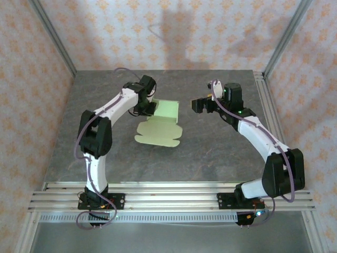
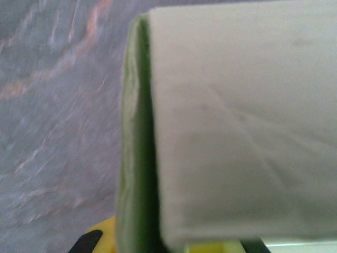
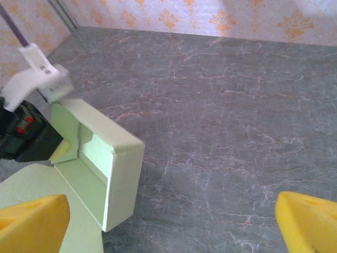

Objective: Fold the paper box

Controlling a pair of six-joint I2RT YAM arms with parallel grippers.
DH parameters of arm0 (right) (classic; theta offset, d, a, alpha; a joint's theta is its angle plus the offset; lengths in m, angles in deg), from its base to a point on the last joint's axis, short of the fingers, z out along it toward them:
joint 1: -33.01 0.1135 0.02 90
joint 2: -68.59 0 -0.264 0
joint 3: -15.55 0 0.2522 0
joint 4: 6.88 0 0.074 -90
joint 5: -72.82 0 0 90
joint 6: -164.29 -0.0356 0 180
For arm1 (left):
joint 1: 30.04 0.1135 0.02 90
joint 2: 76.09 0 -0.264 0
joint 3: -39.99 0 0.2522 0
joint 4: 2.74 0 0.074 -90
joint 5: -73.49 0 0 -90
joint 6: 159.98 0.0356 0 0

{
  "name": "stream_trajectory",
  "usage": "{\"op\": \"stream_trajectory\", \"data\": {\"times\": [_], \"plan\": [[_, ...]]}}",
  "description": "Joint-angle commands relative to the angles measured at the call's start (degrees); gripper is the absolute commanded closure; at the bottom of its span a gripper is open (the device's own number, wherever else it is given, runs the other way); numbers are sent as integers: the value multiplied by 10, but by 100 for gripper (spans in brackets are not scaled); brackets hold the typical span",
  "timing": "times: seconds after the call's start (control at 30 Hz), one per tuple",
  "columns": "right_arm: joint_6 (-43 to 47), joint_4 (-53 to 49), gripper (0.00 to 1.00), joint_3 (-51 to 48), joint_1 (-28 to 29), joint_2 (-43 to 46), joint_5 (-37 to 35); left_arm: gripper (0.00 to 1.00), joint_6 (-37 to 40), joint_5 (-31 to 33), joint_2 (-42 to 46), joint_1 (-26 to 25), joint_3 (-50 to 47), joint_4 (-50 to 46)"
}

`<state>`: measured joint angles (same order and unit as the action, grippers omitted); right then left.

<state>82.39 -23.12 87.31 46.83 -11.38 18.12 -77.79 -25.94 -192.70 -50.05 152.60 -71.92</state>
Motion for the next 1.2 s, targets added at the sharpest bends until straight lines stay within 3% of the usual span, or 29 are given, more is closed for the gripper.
{"op": "stream_trajectory", "data": {"times": [0.0,0.17,0.43,0.57,0.63,0.67,0.73,0.97,1.07,1.17], "plan": [[-29,45,0,-9,-1,10,31,100,81,59,-27,8,67,-174],[-29,44,1,-10,1,-6,46,100,121,95,-69,9,123,-255],[35,-19,1,3,17,-9,-9,100,165,104,-156,9,174,-348],[49,-36,1,13,29,-21,-16,86,183,108,-190,9,210,-383],[64,-50,1,20,41,-29,-24,67,181,118,-200,8,230,-392],[75,-59,1,23,48,-34,-32,61,176,126,-200,8,240,-389],[92,-69,1,29,59,-44,-56,49,168,136,-190,5,252,-372],[95,-66,1,42,88,-73,-60,21,174,119,-110,-4,212,-303],[88,-57,1,53,108,-94,-65,6,114,133,-41,8,168,-212],[81,-42,1,65,130,-121,-74,0,15,137,28,18,122,-116]]}}
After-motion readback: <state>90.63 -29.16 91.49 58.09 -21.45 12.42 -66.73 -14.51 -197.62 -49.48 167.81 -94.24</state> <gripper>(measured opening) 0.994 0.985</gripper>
